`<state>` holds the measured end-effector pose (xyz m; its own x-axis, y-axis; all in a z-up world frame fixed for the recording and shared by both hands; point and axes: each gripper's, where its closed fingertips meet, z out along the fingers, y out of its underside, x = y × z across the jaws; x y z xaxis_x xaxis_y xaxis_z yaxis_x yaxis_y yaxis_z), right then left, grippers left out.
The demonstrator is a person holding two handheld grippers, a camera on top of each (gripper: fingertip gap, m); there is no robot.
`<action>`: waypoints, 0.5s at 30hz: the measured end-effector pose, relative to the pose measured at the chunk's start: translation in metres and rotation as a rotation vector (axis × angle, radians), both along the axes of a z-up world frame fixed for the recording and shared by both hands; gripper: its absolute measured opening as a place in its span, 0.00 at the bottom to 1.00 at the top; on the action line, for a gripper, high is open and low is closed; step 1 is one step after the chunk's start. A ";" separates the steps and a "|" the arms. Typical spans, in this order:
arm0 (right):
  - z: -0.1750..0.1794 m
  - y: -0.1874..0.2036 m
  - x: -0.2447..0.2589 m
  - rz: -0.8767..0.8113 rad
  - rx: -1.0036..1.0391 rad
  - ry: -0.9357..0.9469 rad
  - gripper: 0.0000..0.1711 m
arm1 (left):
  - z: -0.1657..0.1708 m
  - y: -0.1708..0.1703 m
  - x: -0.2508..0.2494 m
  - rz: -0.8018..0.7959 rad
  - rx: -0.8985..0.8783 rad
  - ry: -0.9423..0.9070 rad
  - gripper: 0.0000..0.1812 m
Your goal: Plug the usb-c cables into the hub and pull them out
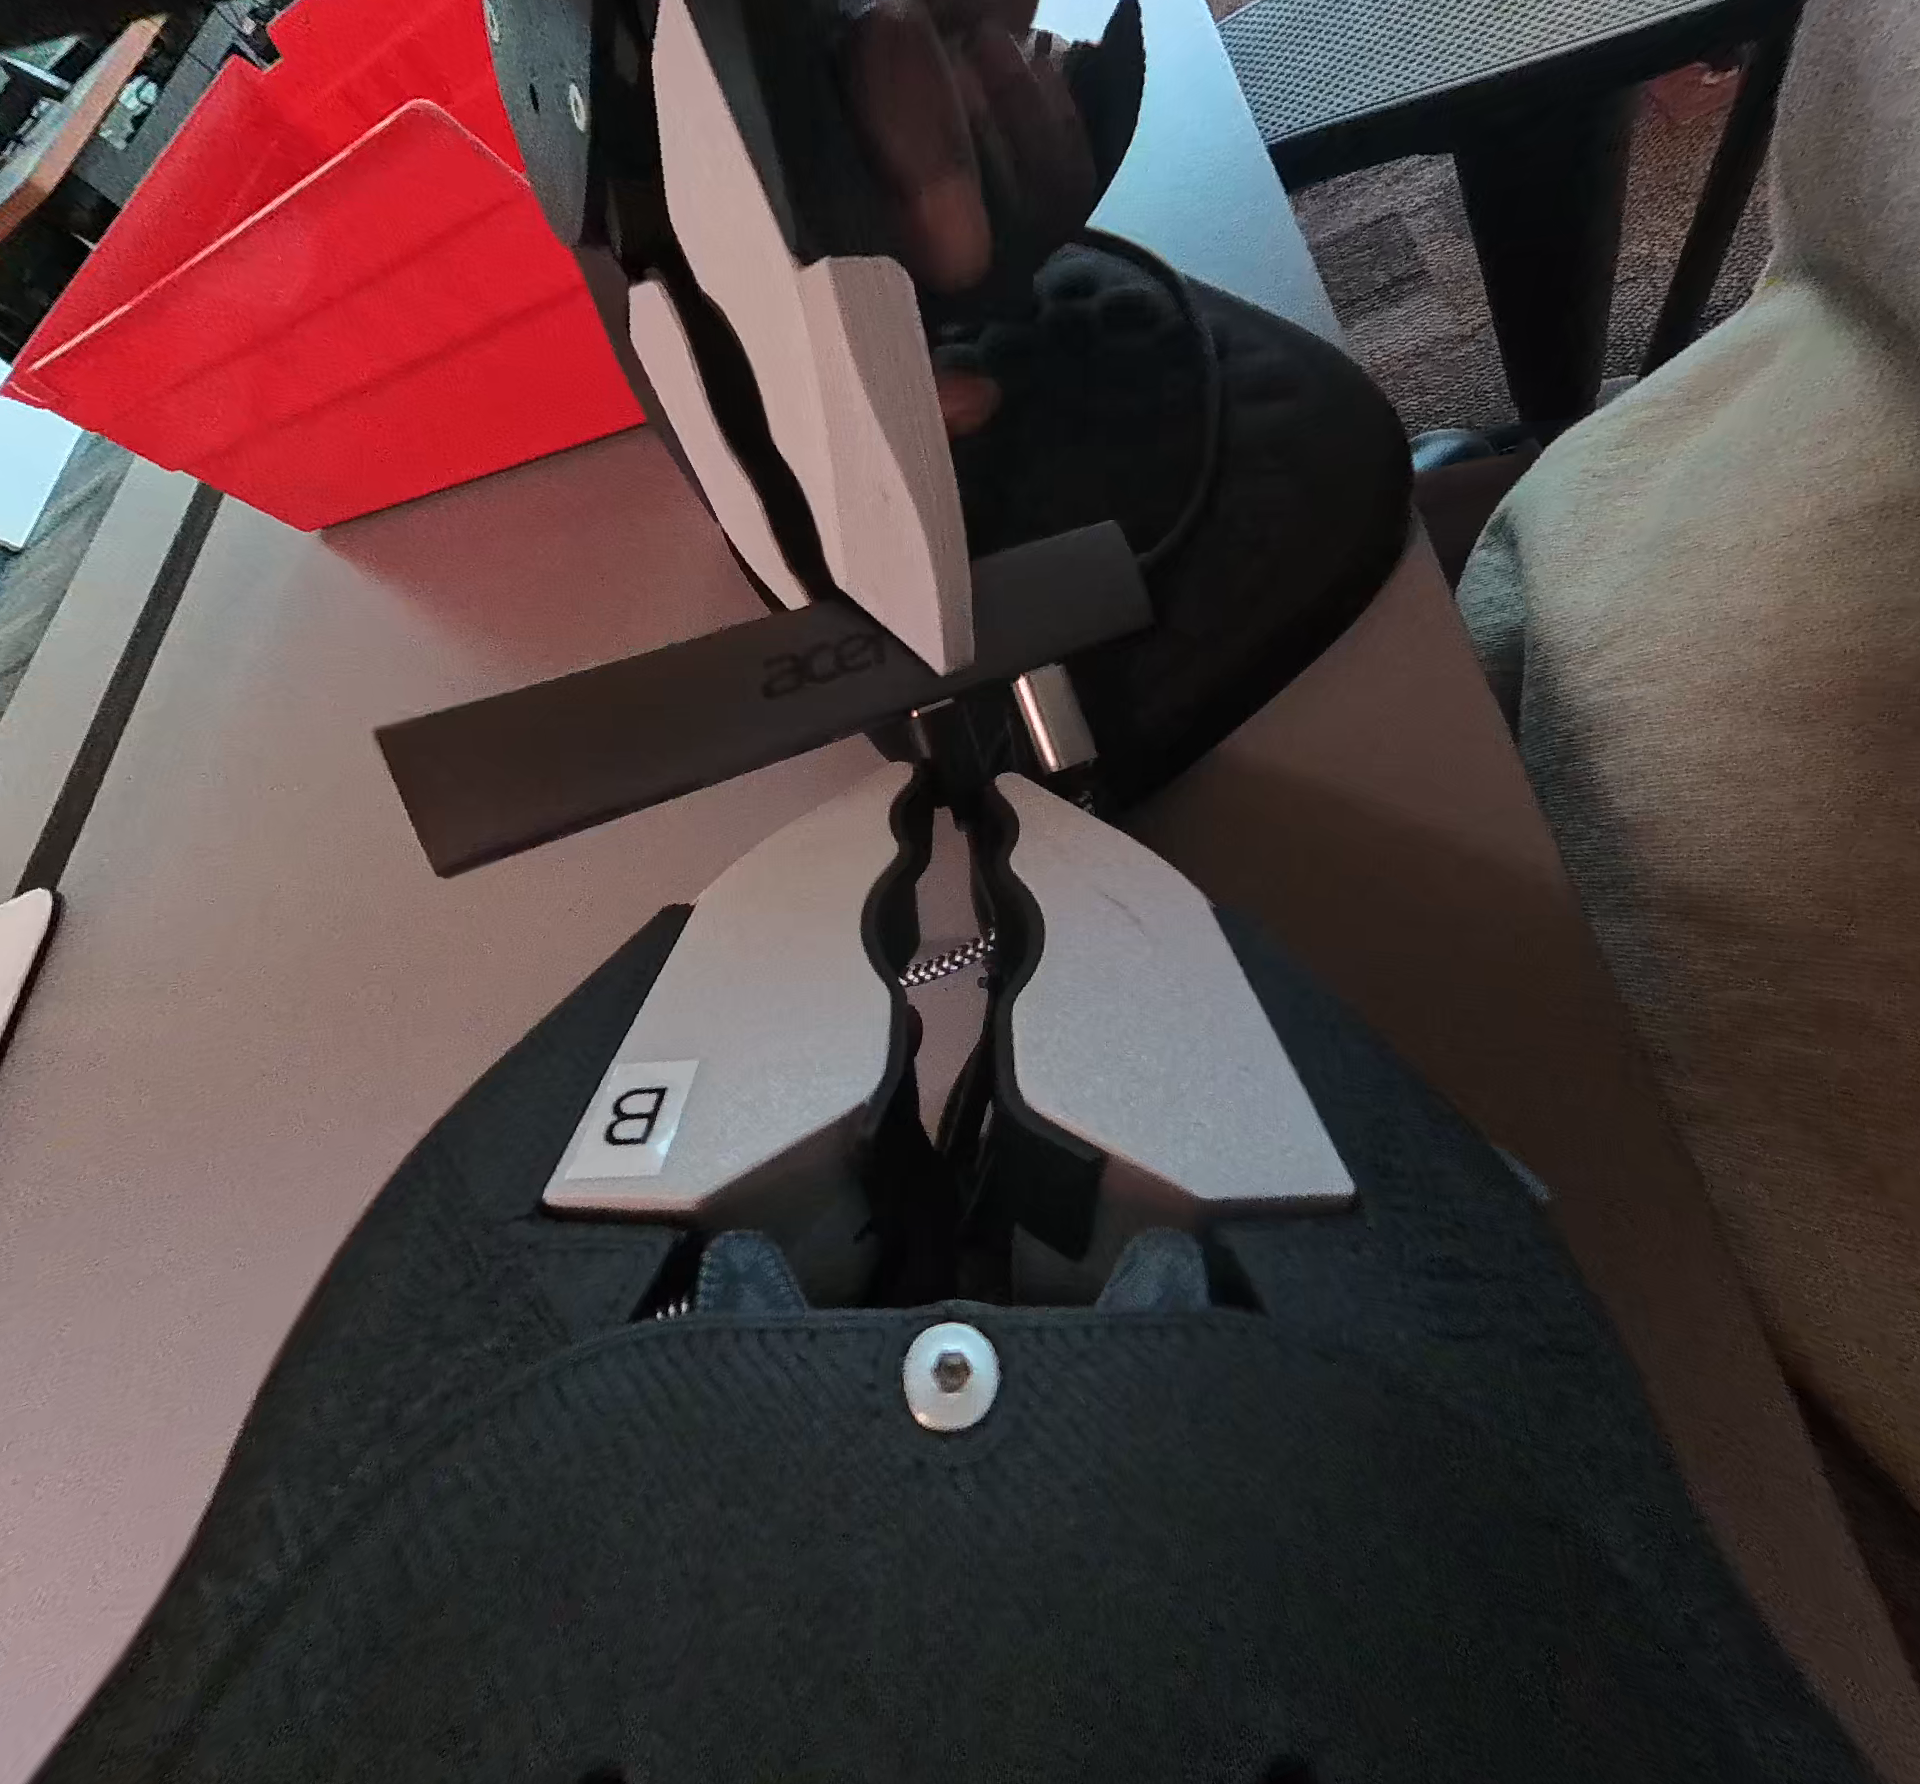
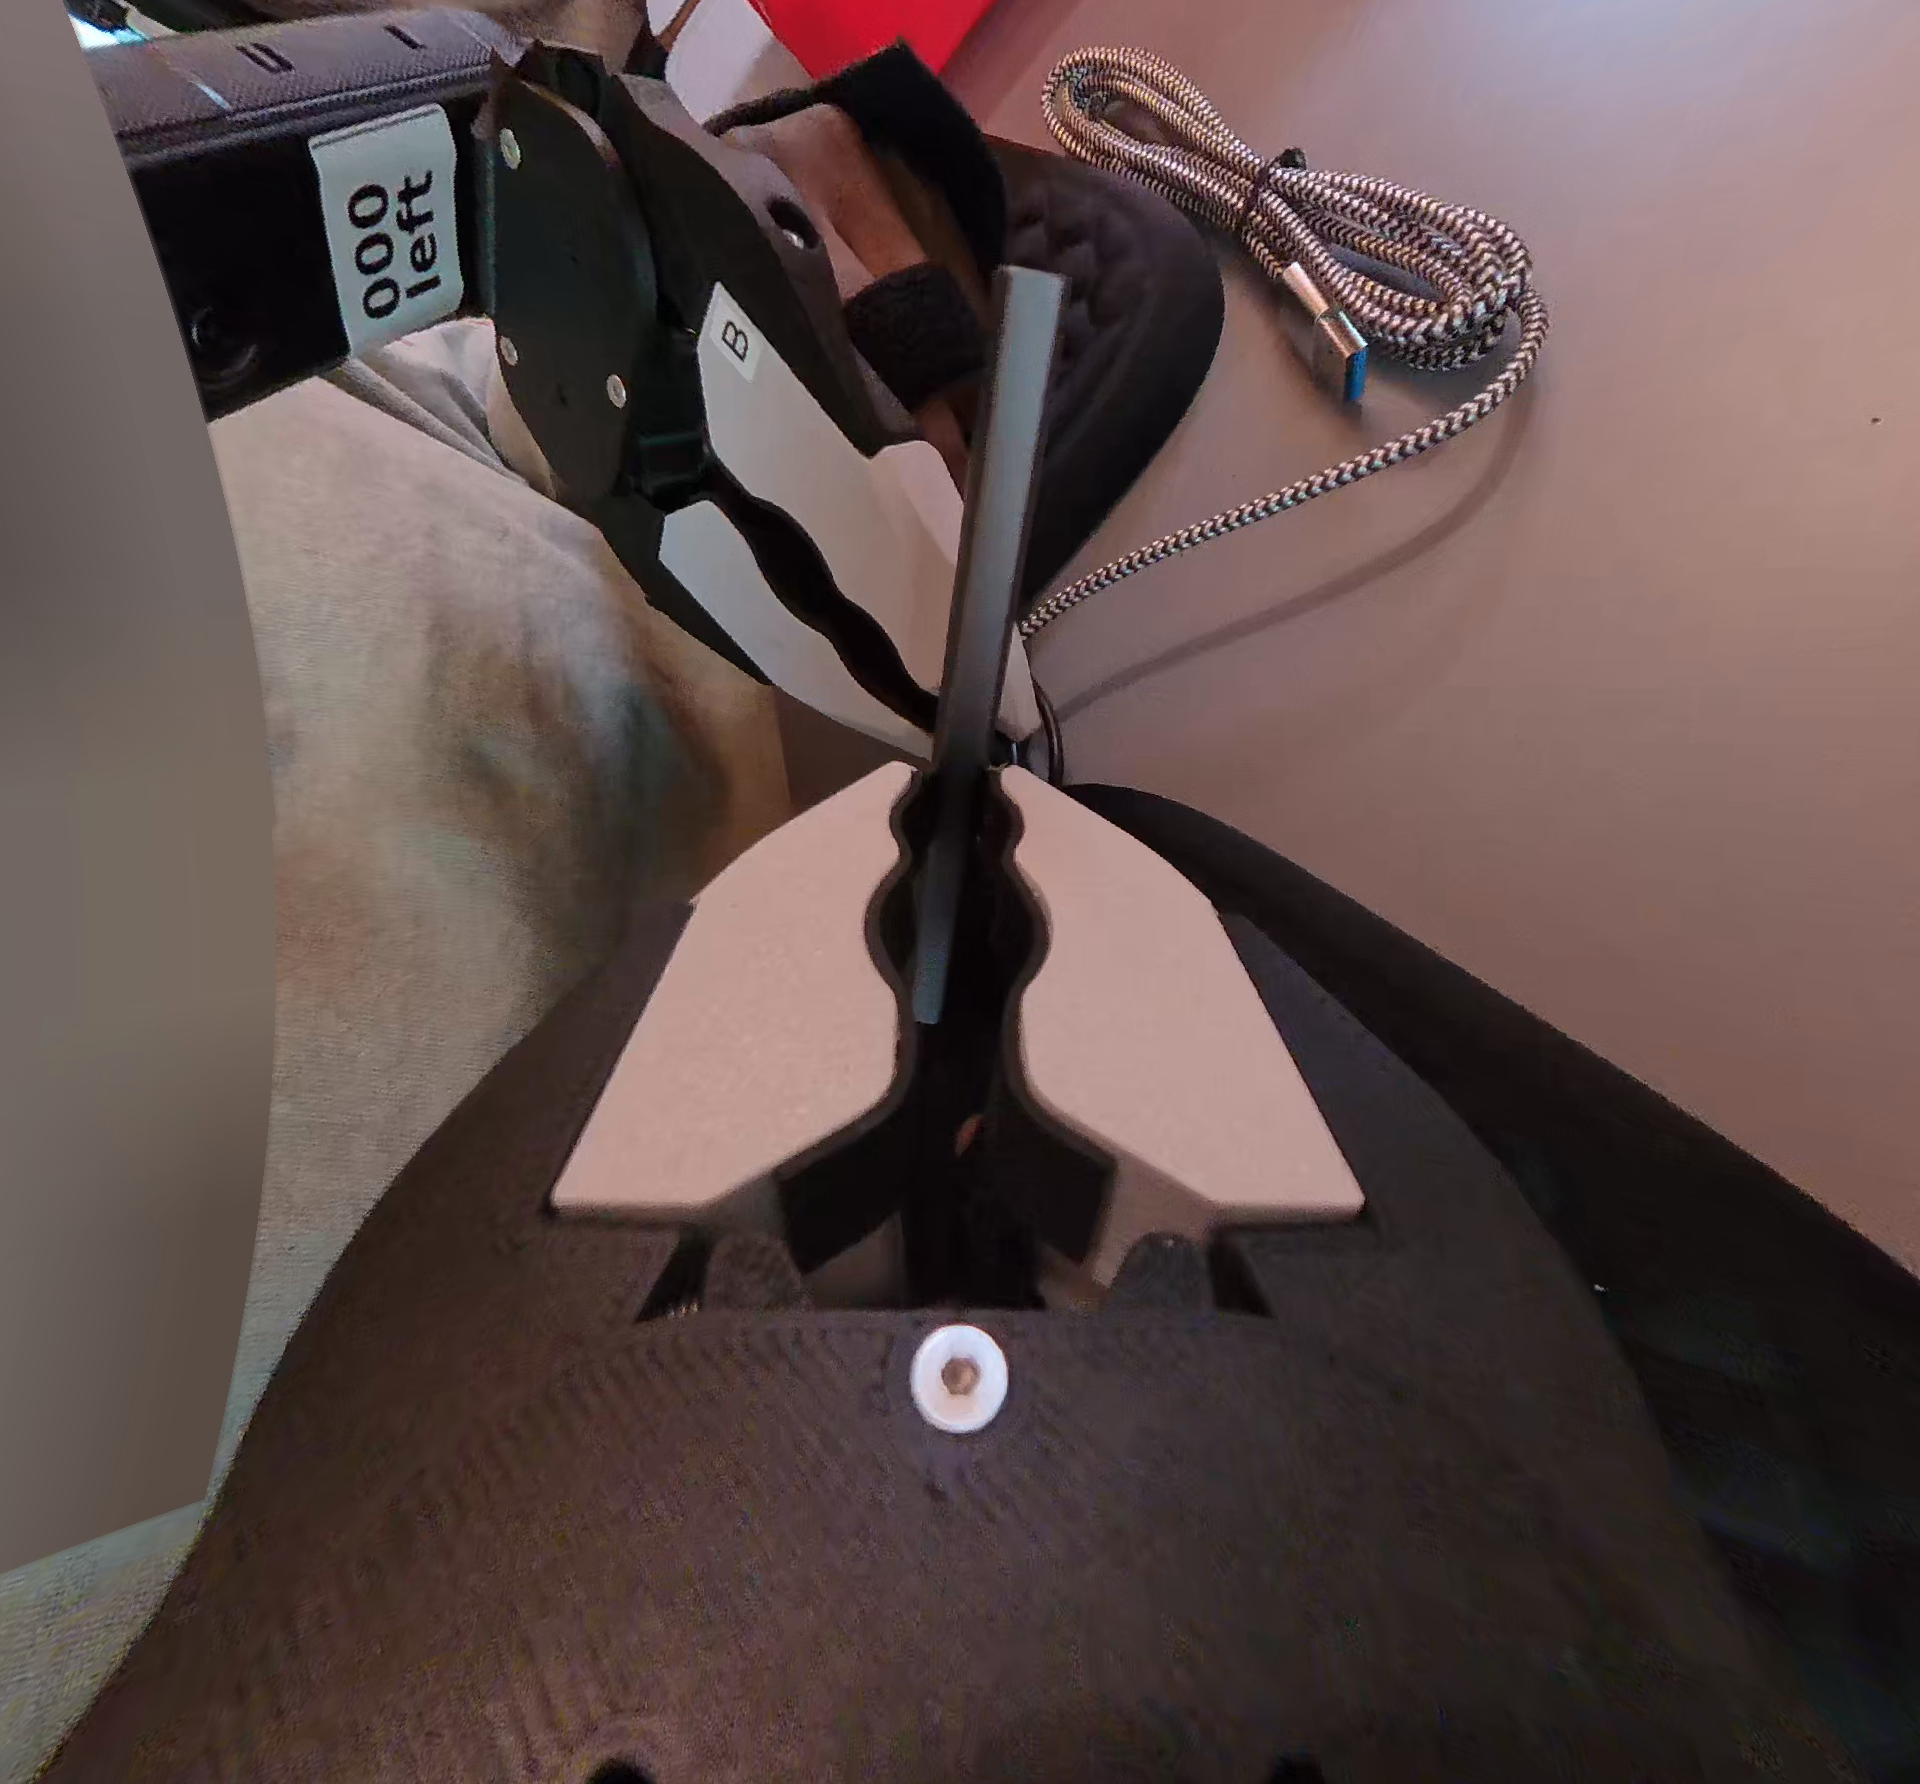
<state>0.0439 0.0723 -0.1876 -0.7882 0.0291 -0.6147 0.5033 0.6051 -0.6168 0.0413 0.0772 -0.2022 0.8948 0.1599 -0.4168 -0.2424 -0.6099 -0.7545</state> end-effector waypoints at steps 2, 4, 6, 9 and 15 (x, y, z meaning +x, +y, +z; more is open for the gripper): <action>-0.001 -0.001 0.000 -0.005 -0.009 -0.009 0.05 | 0.000 -0.001 0.000 -0.003 -0.001 -0.005 0.04; 0.001 -0.001 -0.001 -0.030 -0.030 -0.010 0.05 | 0.000 -0.001 0.000 -0.003 -0.001 0.009 0.04; 0.007 -0.001 -0.001 -0.060 -0.081 0.029 0.06 | 0.005 -0.002 -0.001 -0.003 0.035 0.023 0.05; 0.031 0.000 -0.004 -0.151 -0.246 0.048 0.05 | 0.038 -0.010 -0.017 0.123 0.240 0.099 0.23; 0.089 0.016 -0.027 -0.434 -0.604 0.160 0.05 | 0.147 -0.101 -0.044 0.420 1.110 0.173 0.60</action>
